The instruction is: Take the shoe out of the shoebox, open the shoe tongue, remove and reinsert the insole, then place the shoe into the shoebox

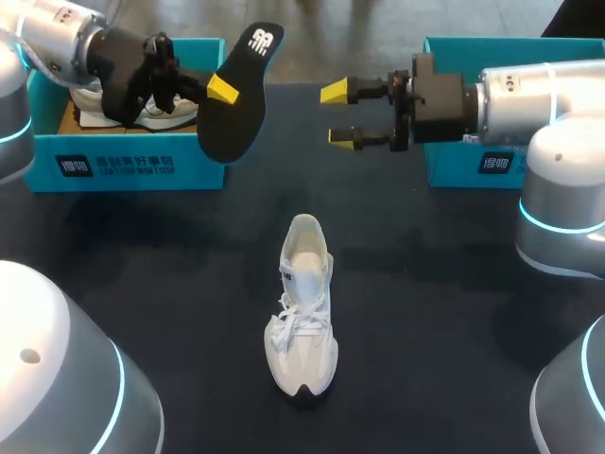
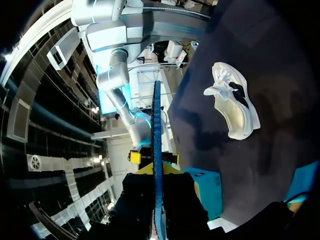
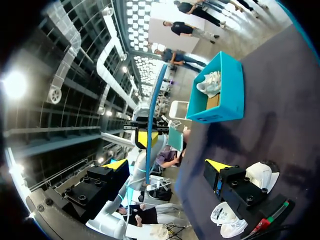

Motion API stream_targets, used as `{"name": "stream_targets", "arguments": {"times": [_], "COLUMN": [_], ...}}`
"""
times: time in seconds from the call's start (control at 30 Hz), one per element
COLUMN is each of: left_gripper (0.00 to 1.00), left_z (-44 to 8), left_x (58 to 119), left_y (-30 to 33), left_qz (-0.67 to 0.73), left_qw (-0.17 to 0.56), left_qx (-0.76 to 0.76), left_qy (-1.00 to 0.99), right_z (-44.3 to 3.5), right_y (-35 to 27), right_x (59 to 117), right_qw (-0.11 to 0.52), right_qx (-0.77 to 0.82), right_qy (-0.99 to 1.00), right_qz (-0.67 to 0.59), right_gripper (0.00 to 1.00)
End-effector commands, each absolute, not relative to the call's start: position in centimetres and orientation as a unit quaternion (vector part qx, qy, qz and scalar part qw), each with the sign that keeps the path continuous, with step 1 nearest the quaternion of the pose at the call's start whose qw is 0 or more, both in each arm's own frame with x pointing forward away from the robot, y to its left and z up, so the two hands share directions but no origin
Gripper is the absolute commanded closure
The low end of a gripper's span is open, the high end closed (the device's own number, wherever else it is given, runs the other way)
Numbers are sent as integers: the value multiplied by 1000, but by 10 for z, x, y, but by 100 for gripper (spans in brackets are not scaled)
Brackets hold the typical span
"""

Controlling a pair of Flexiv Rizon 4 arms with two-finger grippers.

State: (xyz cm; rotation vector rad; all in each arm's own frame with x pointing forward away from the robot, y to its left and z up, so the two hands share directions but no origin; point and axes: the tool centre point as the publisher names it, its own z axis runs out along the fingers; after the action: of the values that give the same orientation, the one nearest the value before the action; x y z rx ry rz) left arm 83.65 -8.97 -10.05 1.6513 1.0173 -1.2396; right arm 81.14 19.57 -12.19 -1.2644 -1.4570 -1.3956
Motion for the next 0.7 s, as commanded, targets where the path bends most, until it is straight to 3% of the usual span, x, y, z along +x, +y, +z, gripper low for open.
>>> {"name": "stream_targets", "arguments": {"times": [0.03, 0.7], "left_gripper": [100, 100], "left_z": [-101, -101], "left_x": [836, 836], "left_y": [-90, -90], "left_qz": [-491, -491], "left_qw": [409, 409], "left_qx": [655, 655], "left_qy": [403, 403], "right_z": [-122, -110], "right_y": [198, 228], "right_x": [813, 805], "right_qw": [371, 381], "right_qx": [-494, -535], "right_qy": [-570, -548], "right_qz": [-542, -518], "right_gripper": [0, 0]}}
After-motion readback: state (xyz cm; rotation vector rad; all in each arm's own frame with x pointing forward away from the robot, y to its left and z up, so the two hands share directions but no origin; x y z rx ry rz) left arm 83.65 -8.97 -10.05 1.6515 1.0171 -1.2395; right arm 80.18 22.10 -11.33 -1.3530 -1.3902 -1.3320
